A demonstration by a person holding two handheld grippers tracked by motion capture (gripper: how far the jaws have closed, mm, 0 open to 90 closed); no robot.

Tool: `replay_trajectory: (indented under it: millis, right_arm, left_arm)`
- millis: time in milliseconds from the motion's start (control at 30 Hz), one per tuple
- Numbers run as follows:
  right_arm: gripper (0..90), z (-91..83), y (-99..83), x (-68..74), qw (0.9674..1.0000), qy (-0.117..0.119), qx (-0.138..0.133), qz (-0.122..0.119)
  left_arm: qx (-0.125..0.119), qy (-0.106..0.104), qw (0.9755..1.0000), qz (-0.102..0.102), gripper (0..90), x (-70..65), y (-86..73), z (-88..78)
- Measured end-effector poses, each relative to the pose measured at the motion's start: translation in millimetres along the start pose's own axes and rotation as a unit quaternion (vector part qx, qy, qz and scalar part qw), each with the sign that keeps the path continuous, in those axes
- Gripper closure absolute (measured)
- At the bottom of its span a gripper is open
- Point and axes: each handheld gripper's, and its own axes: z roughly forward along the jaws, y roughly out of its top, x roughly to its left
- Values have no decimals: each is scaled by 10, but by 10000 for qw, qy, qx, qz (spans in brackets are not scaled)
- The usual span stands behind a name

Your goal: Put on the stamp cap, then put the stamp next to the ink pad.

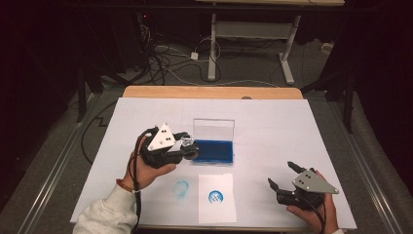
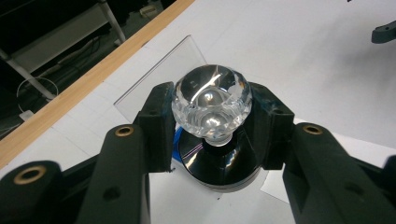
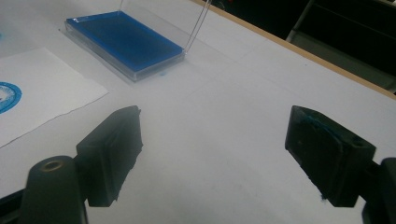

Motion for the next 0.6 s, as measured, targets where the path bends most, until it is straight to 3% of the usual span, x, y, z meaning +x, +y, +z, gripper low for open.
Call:
replay_trajectory:
  millis: [400, 600]
  right_arm:
    - [196, 46, 2, 28, 9999, 42, 56, -113]
    - [196, 30, 5, 56, 9999, 31, 60, -156]
  left_arm:
    - [19, 100, 9999, -2, 548, 107, 44, -49]
    - [167, 181, 9997, -9, 548, 212, 80, -81]
